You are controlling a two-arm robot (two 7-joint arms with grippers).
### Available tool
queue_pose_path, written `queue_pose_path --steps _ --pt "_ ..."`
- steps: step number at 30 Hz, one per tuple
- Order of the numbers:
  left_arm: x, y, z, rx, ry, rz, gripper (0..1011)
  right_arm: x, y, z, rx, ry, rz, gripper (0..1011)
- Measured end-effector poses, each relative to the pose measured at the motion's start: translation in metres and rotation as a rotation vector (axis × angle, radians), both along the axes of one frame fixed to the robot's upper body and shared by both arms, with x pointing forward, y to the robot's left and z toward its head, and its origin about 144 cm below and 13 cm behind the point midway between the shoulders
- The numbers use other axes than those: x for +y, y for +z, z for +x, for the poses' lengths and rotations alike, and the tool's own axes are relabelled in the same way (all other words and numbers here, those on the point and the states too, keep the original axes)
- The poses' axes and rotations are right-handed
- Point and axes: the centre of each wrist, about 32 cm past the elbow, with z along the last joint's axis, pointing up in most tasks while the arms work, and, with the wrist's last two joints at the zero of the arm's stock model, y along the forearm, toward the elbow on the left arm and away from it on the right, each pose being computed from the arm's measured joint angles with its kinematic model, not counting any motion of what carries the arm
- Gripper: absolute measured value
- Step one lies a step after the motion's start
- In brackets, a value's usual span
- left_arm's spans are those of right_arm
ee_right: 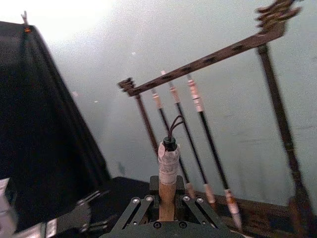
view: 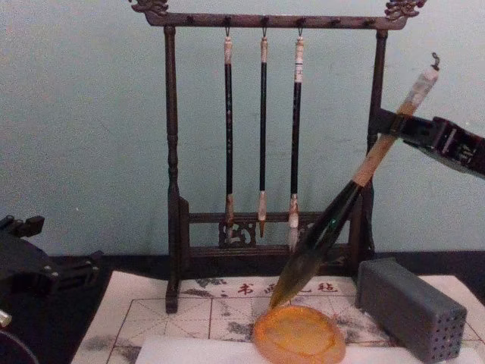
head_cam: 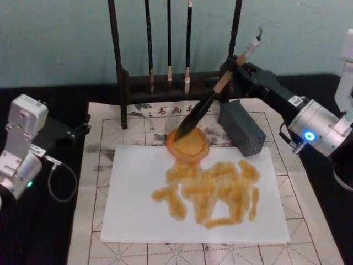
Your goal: Pick up the brush from the inkstone, write on the paper, then place the brush back to its original position.
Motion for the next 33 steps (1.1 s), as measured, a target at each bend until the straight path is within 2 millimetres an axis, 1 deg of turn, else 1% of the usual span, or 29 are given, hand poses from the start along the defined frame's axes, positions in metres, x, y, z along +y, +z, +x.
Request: queue_pose_path --steps 5,14,24,33 --pt "0.000 0.000 0.000 0.000 0.000 0.000 1001 0.003 -0.001 -0.003 -0.013 0.060 -0.012 194" --pt "0.000 0.000 0.000 0.000 0.000 0.000 1001 0.014 -0.008 -0.007 -0.033 0.151 -0.062 194" --pt "0.000 0.000 0.000 0.000 0.000 0.000 1001 0.027 -0.019 -0.010 -0.097 0.171 -0.116 194" --pt "0.000 0.000 0.000 0.000 0.000 0.000 1001 0.038 -0.029 -0.007 -0.136 0.172 -0.141 194"
